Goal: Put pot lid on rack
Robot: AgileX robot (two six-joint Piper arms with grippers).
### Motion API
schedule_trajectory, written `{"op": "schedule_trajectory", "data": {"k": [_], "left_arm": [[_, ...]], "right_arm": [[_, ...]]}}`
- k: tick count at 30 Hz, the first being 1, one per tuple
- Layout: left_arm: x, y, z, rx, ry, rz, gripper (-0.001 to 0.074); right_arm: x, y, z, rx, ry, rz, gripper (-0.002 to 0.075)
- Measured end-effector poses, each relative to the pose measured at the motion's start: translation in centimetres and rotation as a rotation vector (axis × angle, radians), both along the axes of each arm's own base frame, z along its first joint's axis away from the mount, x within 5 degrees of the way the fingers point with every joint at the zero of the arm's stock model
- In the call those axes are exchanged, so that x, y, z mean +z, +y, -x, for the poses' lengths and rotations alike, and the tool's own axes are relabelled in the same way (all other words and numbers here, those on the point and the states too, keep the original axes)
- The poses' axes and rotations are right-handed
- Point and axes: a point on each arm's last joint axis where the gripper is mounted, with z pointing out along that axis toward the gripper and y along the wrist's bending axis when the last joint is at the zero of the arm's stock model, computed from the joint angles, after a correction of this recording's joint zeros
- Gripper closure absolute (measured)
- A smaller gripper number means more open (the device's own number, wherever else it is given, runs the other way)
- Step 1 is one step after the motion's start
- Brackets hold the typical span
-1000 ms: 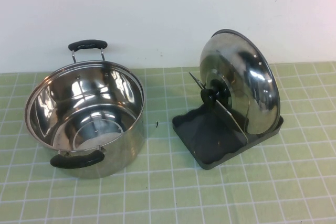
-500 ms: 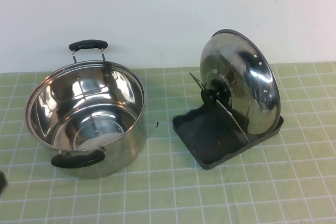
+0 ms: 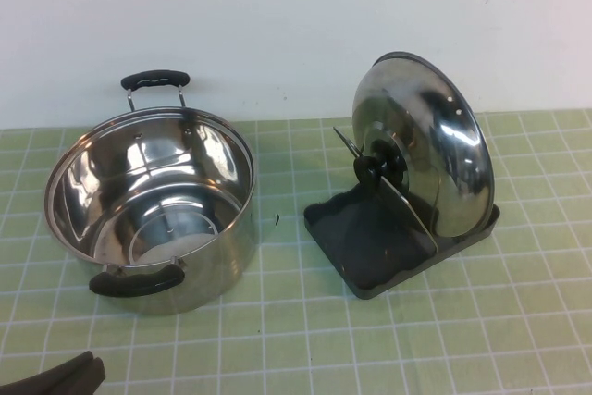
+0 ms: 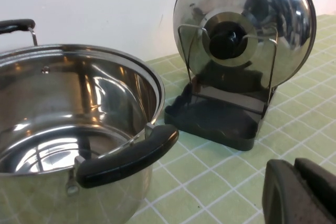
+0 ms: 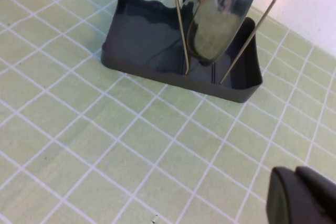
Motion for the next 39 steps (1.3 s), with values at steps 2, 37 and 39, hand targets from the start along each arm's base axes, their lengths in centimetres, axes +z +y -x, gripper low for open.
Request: {"op": "schedule_trajectory", "data": {"k": [2,37,39], "left_arm": [[-0.2,0.0,0.0,-0.002,0.002,-0.003,0.0736],[-2.2,3.4,1.5,0.516,0.123,0.043,0.0737],[-3.2,3.4,1.4,0.531,0.152,0.044,0.0737]], "right_arm": [[0.0,0.0,0.0,0.0,0.0,0.0,0.072],[0.0,0.0,0.0,-0.002,-0.001,-0.003,0.0725],[0.0,0.0,0.0,-0.002,-0.001,-0.003,0.0725]]}}
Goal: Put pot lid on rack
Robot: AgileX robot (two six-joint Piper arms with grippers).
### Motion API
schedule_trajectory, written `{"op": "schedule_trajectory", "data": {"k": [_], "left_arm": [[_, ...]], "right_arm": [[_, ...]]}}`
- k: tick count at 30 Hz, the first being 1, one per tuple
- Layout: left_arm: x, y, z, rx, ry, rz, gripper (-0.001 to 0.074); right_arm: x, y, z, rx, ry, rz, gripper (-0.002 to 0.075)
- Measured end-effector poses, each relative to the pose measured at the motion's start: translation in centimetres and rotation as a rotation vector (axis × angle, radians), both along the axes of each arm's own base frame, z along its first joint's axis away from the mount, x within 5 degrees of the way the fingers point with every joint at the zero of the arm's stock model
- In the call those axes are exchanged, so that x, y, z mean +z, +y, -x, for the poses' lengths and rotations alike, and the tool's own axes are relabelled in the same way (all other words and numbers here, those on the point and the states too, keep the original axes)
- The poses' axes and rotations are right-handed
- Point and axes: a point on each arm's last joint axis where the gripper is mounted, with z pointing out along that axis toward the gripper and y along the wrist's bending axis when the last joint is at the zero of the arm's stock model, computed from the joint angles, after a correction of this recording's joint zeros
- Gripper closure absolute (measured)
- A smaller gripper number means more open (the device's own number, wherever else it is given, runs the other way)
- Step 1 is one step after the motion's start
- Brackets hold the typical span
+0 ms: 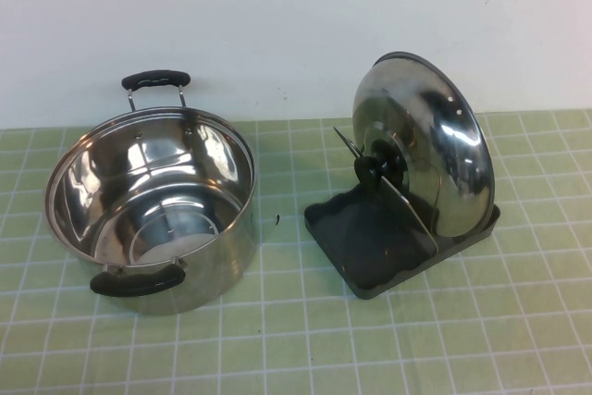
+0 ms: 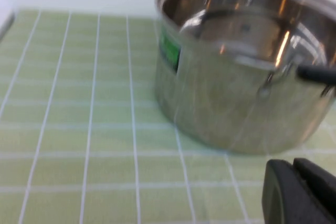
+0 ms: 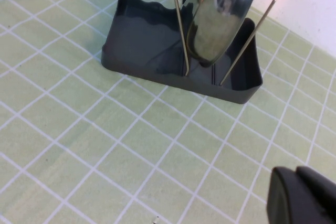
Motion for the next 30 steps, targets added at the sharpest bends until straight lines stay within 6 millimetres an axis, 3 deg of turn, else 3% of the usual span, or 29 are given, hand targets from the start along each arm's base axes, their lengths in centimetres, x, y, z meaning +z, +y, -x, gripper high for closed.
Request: {"op": "schedule_trajectory", "data": {"k": [5,30], "left_arm": [[-3.1,-0.1,-0.5,0.009,0.053,0.023,0.0737],[-3.0,0.2,-0.6,0.101,0.021,0.068,0.0738]], "right_arm": [[0.0,0.0,0.0,0.0,0.0,0.0,0.0725],[0.0,0.0,0.0,0.002,0.0,0.002,0.0726]]}}
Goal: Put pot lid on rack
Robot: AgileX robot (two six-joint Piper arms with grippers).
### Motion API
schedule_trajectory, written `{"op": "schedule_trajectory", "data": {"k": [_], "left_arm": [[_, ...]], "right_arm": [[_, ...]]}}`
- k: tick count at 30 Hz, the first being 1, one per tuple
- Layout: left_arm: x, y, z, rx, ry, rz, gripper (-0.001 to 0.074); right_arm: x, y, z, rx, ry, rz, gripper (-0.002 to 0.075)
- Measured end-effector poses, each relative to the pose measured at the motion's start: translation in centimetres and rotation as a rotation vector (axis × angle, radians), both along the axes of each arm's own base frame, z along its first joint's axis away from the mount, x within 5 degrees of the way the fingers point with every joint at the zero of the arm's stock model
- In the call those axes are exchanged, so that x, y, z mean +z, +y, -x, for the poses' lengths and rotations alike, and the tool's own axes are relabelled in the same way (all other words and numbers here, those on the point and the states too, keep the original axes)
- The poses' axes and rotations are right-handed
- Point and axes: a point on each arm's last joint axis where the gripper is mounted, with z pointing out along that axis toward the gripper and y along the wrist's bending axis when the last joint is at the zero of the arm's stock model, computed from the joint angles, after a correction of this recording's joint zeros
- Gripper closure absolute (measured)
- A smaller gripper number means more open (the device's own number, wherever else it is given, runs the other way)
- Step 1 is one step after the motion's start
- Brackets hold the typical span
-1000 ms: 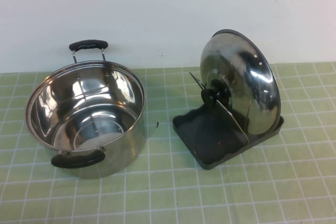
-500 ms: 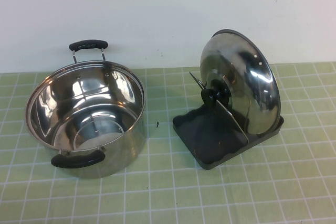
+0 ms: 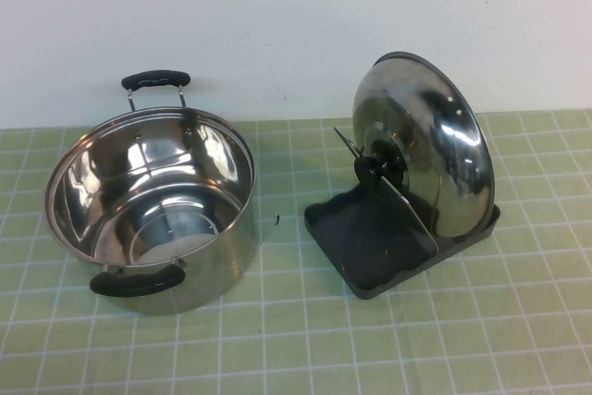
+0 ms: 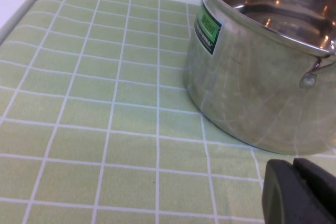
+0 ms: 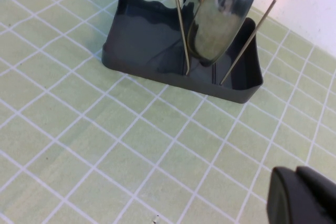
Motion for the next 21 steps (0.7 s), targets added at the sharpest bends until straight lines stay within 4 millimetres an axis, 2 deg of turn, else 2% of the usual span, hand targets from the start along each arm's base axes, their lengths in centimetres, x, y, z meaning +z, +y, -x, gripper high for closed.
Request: {"op": "schedule_trajectory", "data": {"k": [21], "left_arm": [[0.01,0.13,-0.01,-0.012,-0.003,-0.096,0.0738]], "right_arm": [[0.0,0.0,0.0,0.0,0.0,0.0,0.0726]]}}
